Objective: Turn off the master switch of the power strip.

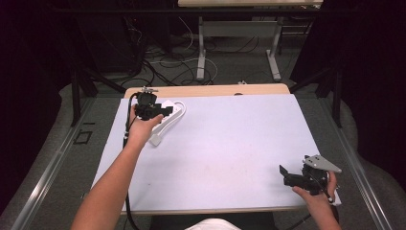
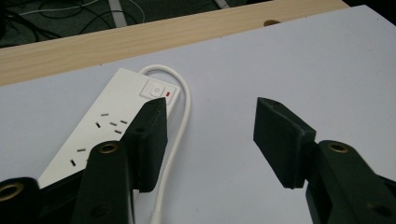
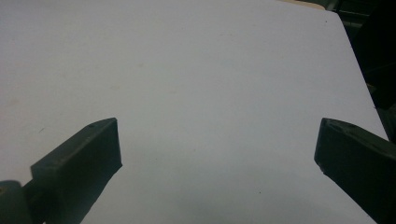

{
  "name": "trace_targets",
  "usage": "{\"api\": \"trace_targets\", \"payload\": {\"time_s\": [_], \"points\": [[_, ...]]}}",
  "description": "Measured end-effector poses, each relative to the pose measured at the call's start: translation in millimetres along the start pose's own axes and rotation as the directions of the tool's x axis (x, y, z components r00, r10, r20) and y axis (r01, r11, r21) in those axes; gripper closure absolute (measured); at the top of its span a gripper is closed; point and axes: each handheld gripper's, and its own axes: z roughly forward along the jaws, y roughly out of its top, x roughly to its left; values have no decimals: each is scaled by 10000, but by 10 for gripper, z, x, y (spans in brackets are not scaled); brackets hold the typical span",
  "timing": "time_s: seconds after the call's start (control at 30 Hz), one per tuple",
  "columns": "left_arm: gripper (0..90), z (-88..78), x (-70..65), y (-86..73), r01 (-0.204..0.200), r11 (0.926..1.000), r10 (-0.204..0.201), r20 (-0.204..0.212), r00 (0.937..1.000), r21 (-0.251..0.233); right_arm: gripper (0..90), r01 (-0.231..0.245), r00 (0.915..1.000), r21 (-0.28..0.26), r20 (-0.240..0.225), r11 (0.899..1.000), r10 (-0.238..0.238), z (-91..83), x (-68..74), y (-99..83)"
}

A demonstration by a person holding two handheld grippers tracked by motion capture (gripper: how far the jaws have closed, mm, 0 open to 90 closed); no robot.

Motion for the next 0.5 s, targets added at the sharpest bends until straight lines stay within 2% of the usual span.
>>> {"api": "trace_targets", "payload": {"time_s": [0.2, 0.3, 0.33, 0.47, 0.5], "points": [[386, -76, -77, -92, -129, 9998, 132, 180, 9998, -150, 0, -46, 10000, -13, -21, 10000, 46, -2, 6, 1], [361, -102, -103, -144, -318, 9993, 324, 333, 9989, -177, 0, -54, 10000, -11, -10, 10000, 54, -3, 9, 2], [351, -120, -104, -158, -497, 9986, 502, 256, 9984, -205, 0, -55, 10000, -3, -10, 10000, 55, -3, 8, 2], [327, -189, -116, -217, -423, 9987, 435, 434, 9981, -269, 0, -46, 10000, 36, 30, 10000, 46, -4, 14, 4], [317, -199, -124, -236, -268, 9992, 285, 538, 9981, -310, 0, -14, 10000, 49, 22, 10000, 13, -4, 13, 3]]}}
